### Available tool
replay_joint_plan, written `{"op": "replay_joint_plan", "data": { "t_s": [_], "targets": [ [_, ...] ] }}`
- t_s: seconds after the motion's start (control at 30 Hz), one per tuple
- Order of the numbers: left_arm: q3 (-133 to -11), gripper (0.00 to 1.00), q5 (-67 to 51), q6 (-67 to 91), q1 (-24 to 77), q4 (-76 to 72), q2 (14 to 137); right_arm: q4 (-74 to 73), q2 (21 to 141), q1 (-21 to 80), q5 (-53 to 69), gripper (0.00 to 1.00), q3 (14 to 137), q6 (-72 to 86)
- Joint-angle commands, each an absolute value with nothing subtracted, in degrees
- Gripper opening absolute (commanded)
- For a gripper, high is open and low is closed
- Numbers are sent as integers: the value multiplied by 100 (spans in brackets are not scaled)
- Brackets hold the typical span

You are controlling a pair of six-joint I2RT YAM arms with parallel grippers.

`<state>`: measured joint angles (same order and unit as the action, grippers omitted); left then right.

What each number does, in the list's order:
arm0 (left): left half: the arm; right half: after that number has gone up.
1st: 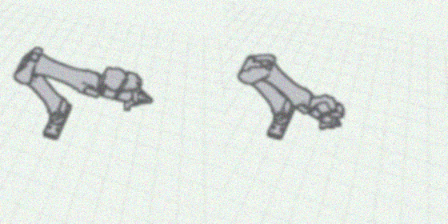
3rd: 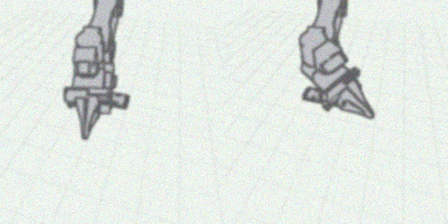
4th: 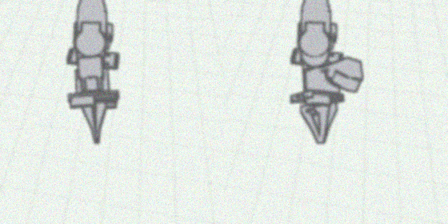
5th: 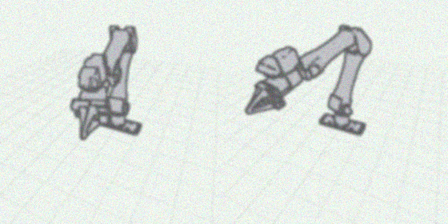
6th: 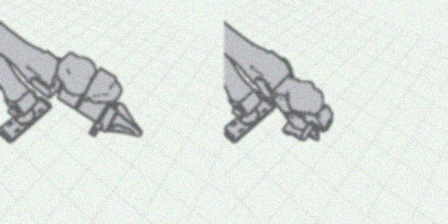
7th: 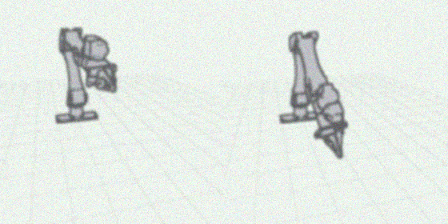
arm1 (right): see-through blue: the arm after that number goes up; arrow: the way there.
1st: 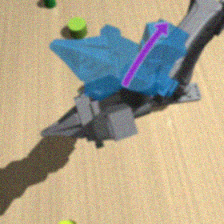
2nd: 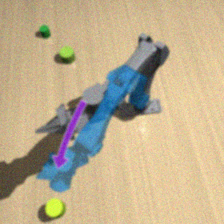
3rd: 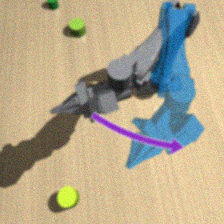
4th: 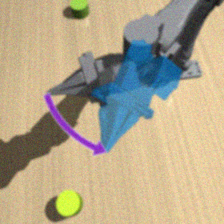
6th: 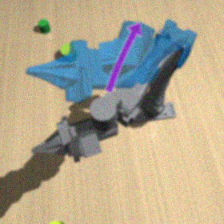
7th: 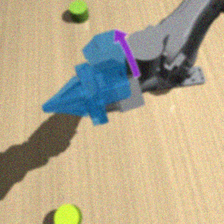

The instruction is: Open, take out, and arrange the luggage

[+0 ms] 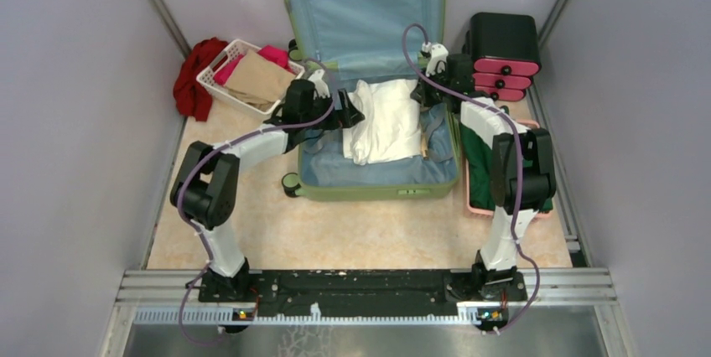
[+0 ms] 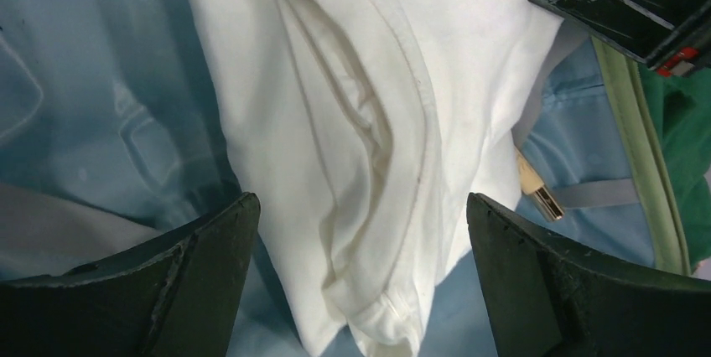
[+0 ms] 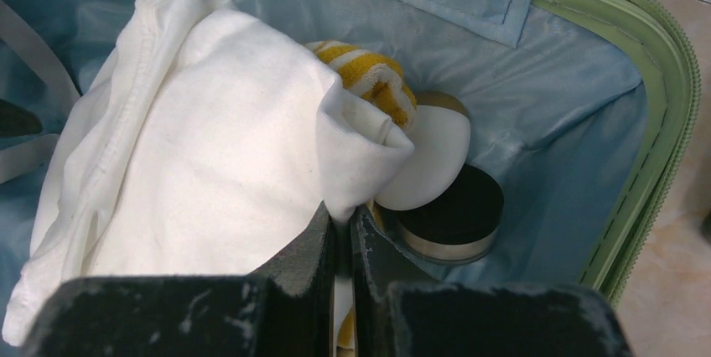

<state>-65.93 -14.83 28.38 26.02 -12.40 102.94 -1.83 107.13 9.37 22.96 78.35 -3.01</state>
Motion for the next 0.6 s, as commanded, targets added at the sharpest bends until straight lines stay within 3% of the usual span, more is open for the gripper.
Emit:
{"op": "replay_joint_plan", "data": {
  "t_s": [0.0,0.37,0.57],
  "targets": [
    [-7106,99,-1769,2288,2482,-1058,10721,-39,10397,931,2286,0,7853,-343],
    [-8094,97,-2534,2709,2206,-892,11620,-44,10466,931,2377,0,7900,-325],
    [-8241,95,-2342,2839,2143,-672,11750,-44,10494,932,2441,0,7948,-304]
  ]
}}
